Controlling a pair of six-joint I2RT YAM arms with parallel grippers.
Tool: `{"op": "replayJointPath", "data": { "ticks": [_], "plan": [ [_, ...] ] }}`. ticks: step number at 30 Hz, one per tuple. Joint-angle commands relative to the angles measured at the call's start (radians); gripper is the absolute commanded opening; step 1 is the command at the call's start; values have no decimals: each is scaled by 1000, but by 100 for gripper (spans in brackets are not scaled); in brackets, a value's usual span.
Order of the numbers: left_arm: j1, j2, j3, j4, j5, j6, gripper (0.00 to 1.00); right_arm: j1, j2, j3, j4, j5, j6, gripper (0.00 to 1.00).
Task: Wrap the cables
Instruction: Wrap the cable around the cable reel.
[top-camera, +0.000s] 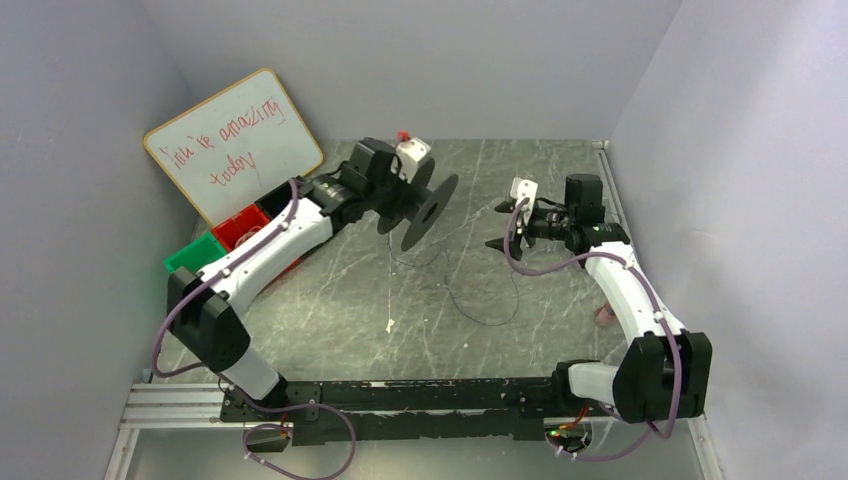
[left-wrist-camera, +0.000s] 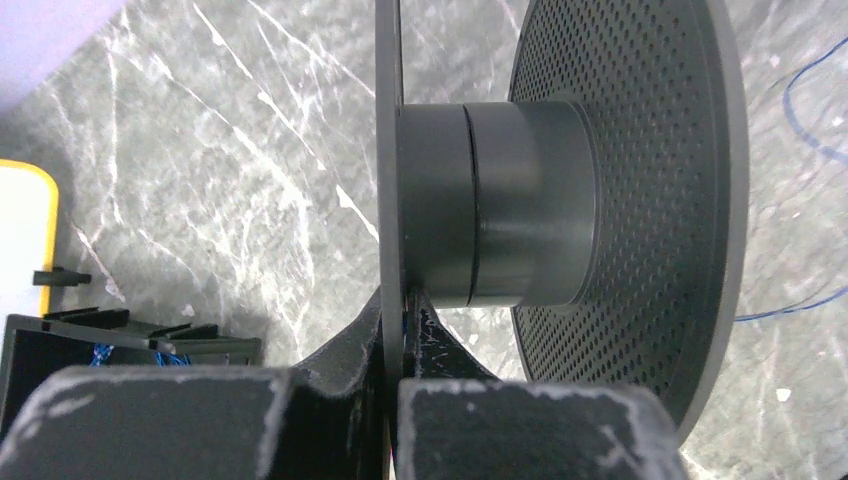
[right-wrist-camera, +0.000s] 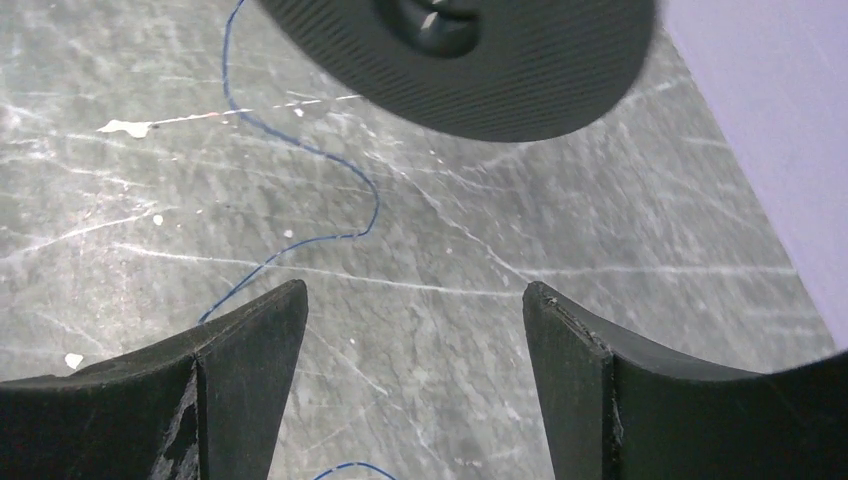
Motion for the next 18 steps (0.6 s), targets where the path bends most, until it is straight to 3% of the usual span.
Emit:
{"op": "replayJointPath", "data": {
  "ticks": [1, 8, 18],
  "plan": [
    [45, -98, 95, 70, 169, -46, 3, 52, -30, -19, -13, -107, -108, 83],
    [62, -129, 121, 51, 236, -52, 3, 167, 72, -47, 98, -55, 0, 82],
    [135, -177, 179, 5, 446, -101, 2, 256, 177, -146, 536, -13, 307, 82]
  ]
}}
